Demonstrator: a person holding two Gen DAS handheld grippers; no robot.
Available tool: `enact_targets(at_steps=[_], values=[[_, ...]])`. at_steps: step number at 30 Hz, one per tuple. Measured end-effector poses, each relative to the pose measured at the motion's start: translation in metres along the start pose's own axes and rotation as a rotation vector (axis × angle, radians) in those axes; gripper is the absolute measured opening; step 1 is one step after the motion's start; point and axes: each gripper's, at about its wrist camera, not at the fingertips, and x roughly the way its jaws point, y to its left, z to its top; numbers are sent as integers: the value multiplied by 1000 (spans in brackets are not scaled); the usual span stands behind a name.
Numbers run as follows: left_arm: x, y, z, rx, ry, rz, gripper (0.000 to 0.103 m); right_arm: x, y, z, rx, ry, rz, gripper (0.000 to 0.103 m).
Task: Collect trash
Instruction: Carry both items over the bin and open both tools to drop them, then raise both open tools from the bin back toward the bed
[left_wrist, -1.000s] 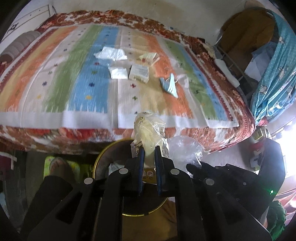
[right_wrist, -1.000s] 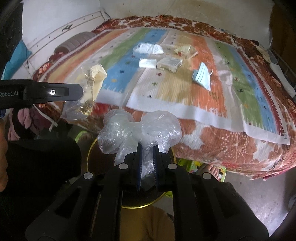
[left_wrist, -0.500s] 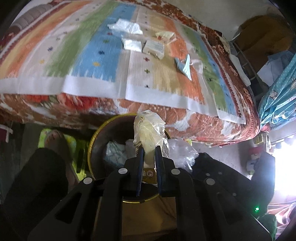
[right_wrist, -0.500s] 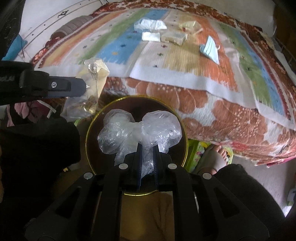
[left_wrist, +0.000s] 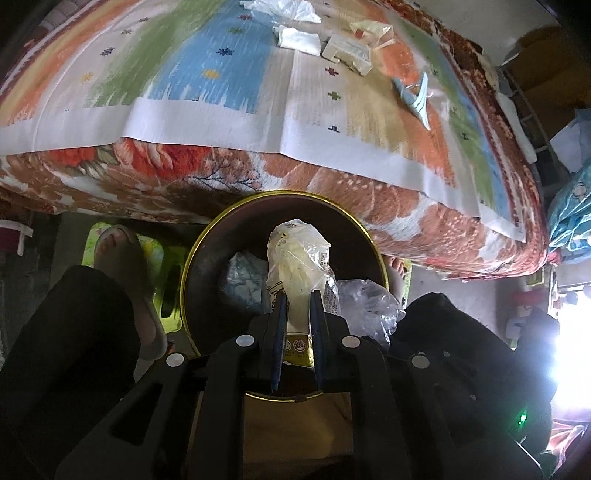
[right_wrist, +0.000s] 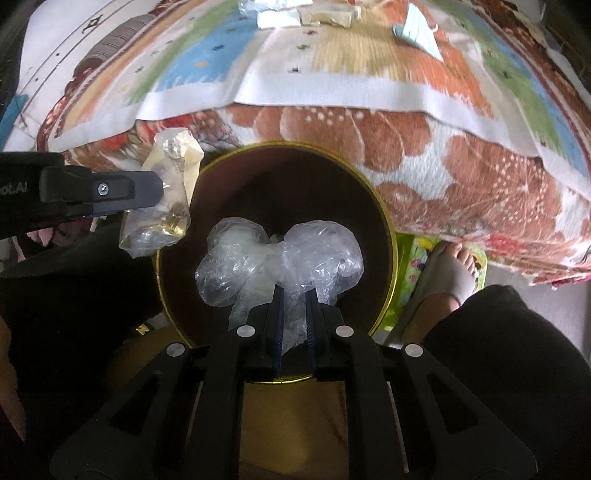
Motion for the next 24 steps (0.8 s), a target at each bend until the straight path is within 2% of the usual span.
enact_targets(at_steps=[4,7,9,11,16,21,24], values=[[4,-1,3,2,4,8,11,8,-3,2,27,16,9,13],[6,1,5,-15,10,-19,20,13,-6,4,58,21,23,17],[9,5,5,-43,29,-46,29,15,-6,4,64,25,30,21],[8,6,6,-55,22,-41,37,16,-5,4,67,26,38,26],[4,8,8,-67,3,-48,41,12,-8,4,90,12,56,35],[-2,8,11,-64,-22,-40,42,3,-11,5,103,-14,56,36],[-10,9,15,-60,-55,-28,45,-9,-12,8,102,-54,52,43]])
